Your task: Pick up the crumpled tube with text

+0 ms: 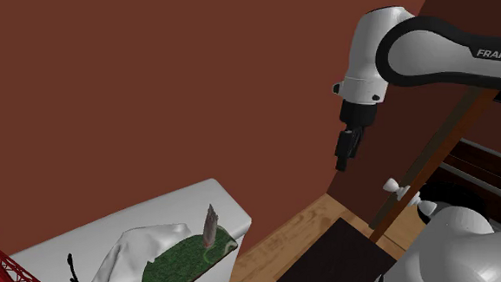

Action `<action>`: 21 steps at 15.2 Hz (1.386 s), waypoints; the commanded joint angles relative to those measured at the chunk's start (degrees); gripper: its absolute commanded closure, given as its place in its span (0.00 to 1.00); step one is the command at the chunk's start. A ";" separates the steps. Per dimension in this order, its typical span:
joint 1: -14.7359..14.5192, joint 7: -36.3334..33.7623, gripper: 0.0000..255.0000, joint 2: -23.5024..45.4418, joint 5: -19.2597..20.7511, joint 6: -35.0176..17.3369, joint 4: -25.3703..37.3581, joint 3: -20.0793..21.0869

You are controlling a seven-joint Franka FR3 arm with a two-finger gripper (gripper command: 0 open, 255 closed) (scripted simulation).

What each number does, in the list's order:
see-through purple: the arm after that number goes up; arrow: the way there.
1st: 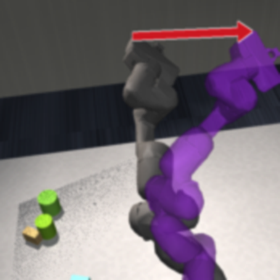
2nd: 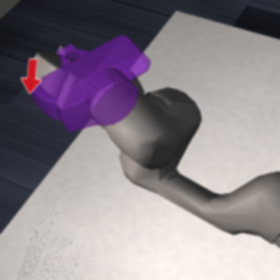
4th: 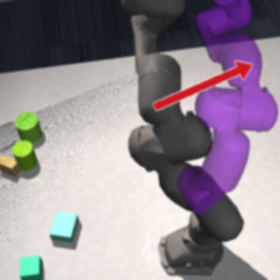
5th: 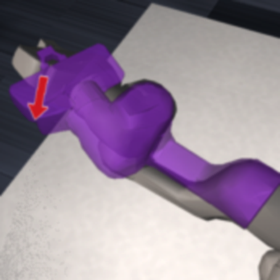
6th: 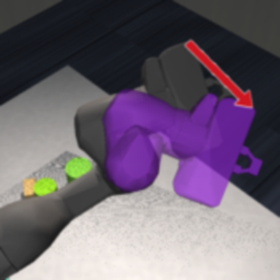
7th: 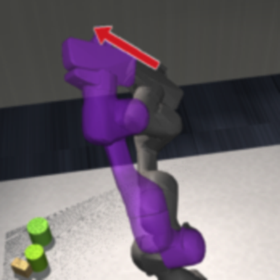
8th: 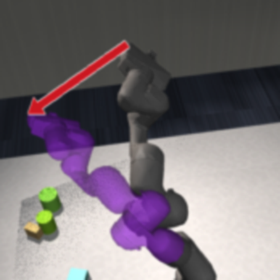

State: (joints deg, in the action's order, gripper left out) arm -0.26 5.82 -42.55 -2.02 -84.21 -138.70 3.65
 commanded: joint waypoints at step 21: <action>-18.96 34.79 0.00 22.86 -8.49 -30.79 7.02 4.16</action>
State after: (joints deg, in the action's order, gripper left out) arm -18.19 38.74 -20.78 -9.91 -113.36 -131.94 7.37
